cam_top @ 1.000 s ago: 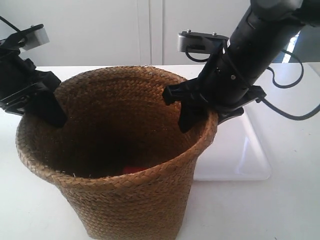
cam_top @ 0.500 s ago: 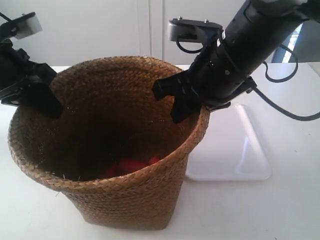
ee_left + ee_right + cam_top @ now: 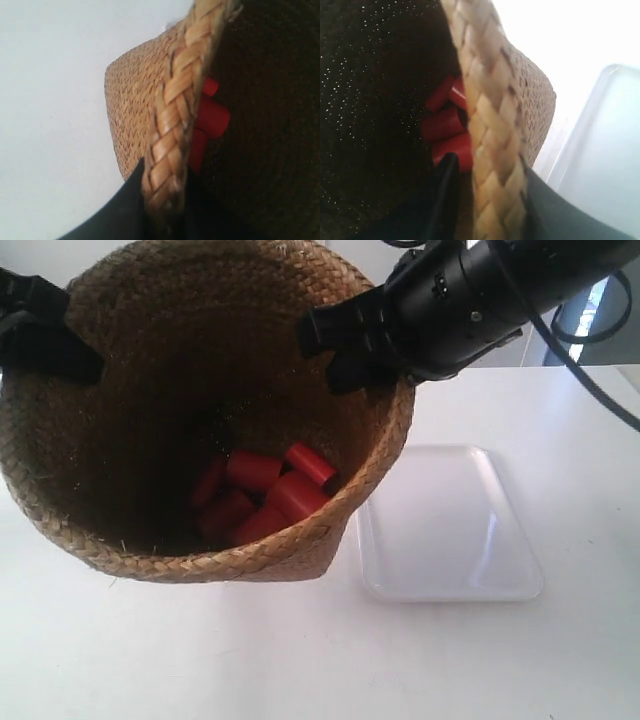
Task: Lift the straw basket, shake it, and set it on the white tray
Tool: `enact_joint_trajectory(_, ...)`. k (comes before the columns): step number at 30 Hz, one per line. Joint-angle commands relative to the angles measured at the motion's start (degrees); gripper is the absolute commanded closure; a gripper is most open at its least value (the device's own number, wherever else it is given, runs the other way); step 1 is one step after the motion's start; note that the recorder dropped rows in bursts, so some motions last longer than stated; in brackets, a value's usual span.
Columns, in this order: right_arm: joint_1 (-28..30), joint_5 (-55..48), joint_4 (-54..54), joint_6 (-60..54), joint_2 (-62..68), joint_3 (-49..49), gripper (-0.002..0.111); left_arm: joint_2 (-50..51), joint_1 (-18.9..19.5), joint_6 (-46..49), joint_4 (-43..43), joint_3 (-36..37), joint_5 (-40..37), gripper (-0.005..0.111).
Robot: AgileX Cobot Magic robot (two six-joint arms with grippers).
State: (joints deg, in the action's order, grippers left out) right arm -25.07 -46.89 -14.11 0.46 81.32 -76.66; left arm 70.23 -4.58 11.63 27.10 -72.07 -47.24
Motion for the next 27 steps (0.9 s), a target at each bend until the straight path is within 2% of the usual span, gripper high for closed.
enact_joint_trajectory(1, -0.24, 2.88, -0.69, -0.46, -0.23, 0.18, 0.108, -0.65, -0.17, 1.34, 2.81, 0.31, 2.8, 0.107)
enact_joint_trajectory(4, -0.7, 6.79, -0.58, -4.38, -0.11, 1.2, 0.108, -0.95, -0.17, 5.43, 4.84, 2.47, 5.67, 0.107)
enact_joint_trajectory(8, -1.88, 11.09, -0.58, -4.32, -1.07, 4.45, 0.108, -4.6, -0.17, 9.77, 10.19, 7.17, 11.45, 0.107)
enact_joint_trajectory(13, -1.88, 11.63, 1.88, -4.32, -1.13, 8.05, 0.108, -6.29, -0.17, 11.58, 11.22, 11.3, 11.95, 0.107)
enact_joint_trajectory(21, -1.88, 7.24, 4.63, -4.27, -1.26, 8.77, 0.108, -6.29, -0.17, 11.71, 11.81, 12.62, 14.67, 0.107)
enact_joint_trajectory(27, -1.88, 7.9, 8.71, -1.49, -2.3, 8.77, 0.108, -8.33, -0.4, 11.71, 12.23, 12.62, 15.7, 0.107)
